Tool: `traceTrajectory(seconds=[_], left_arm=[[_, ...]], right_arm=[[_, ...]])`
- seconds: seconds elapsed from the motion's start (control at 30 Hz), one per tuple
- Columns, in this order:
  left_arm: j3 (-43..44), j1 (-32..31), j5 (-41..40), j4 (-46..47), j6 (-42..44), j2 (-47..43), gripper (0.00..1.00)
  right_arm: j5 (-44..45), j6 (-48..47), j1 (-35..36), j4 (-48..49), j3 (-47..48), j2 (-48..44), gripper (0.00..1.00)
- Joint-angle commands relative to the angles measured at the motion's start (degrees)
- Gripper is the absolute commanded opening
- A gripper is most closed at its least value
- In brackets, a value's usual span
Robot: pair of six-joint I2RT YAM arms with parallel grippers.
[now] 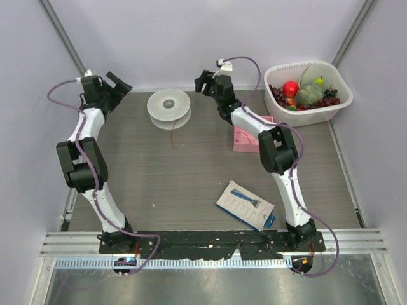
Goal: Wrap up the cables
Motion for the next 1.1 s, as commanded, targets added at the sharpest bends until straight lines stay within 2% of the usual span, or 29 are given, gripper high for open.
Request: traceTrajectory(seconds=[0.0,0.1,0.2,0.3,0.37,0.47,0.5,0.57,0.7,0.83,0.93,1.07], left_arm=[[9.5,-1.1,1.8,-18.3,16.8,-6.6,1.0],[15.3,-2.4,0.2,-29.3,21.2,-7.9,1.0],[18.7,-2.4,1.8,-37.6,21.5,-9.5,1.0],[20.1,-2.7,5.7,-42.1,23.1,-11.5,1.0],[22.8,-3.9,6.9,-46.9,26.7,-12.0,1.0],[26.9,-8.7,2.3,-55.2,36.6,-12.3,1.0],[27.0,-10.6,0.6,-57.2,38.6,-12.9,1.0],[24.0,-14.8,-2.7,-57.9,38.8,-14.8,1.0],[11.6,-20.6,-10.2,-53.1,38.3,-21.7,1.0],[0.7,-24.9,-15.7,-47.7,38.5,-28.3,1.0],[-4.9,-25.3,-16.7,-45.7,38.7,-32.3,1.0],[-10.0,-25.4,-19.3,-44.4,40.4,-36.8,1.0]], right_arm=[[-1.5,-7.4,-0.8,2.2,-5.6,-15.3,0.74],[-2.5,-10.9,-1.1,0.7,-10.0,-21.3,0.77],[-3.8,-13.0,-2.3,-6.8,-12.5,-28.6,0.77],[-5.8,-13.5,-3.7,-13.7,-16.6,-35.1,0.78],[-6.7,-14.1,-5.2,-17.2,-19.8,-40.1,0.78],[-7.0,-14.1,-8.1,-23.7,-23.7,-47.9,0.78],[-9.6,-14.3,-9.3,-26.4,-25.6,-50.9,0.78],[-10.1,-16.3,-10.4,-30.1,-29.3,-55.1,0.78],[-9.7,-20.2,-11.3,-36.8,-36.6,-62.2,0.79],[-10.1,-21.2,-12.7,-38.2,-46.3,-69.5,0.79],[-10.4,-22.2,-13.5,-37.3,-53.4,-73.6,0.79],[-10.0,-22.9,-14.3,-36.5,-57.6,-77.4,0.79]])
